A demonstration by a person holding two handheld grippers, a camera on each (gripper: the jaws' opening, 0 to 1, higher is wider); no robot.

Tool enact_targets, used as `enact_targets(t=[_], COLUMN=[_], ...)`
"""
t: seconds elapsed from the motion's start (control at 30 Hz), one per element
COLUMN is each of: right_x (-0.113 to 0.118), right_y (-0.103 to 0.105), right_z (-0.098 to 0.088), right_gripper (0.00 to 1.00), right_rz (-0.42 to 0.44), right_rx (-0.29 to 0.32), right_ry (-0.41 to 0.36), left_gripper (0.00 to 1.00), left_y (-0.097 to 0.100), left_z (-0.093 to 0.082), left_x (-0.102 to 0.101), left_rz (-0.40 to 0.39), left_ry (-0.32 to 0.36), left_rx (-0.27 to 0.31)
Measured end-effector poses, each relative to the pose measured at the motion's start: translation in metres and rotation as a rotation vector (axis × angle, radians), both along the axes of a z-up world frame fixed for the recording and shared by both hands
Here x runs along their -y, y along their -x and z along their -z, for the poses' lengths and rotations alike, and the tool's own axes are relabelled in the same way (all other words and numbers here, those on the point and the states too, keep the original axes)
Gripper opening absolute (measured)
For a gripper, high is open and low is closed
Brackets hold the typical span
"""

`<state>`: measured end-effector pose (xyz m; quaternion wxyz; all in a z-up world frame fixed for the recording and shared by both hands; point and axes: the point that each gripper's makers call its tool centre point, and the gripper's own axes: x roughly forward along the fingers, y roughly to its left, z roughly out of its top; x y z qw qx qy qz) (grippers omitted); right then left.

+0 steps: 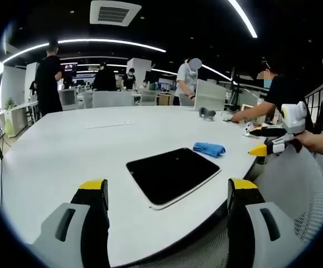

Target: Wipe the mirror surface with the cleaning cloth until all visible marks leave the cleaned area.

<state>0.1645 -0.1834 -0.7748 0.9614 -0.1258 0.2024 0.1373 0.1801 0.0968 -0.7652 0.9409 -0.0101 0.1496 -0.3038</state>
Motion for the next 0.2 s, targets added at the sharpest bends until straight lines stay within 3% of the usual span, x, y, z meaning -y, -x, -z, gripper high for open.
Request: enact_targets(t=[0.2], right_x=[0.0010], right_y=[0.0008], right_z=[0.0020], right_gripper=[0.76], right_rz=[0.012], right_rx=[-0.005], right_ry=[0.005], left_gripper=[0.87], left_y=[0.0000], left_z=[-0.0002], left_x=[0.0005], left_rz=[0.004], left_ry=[0.002], left_rx=[0.001])
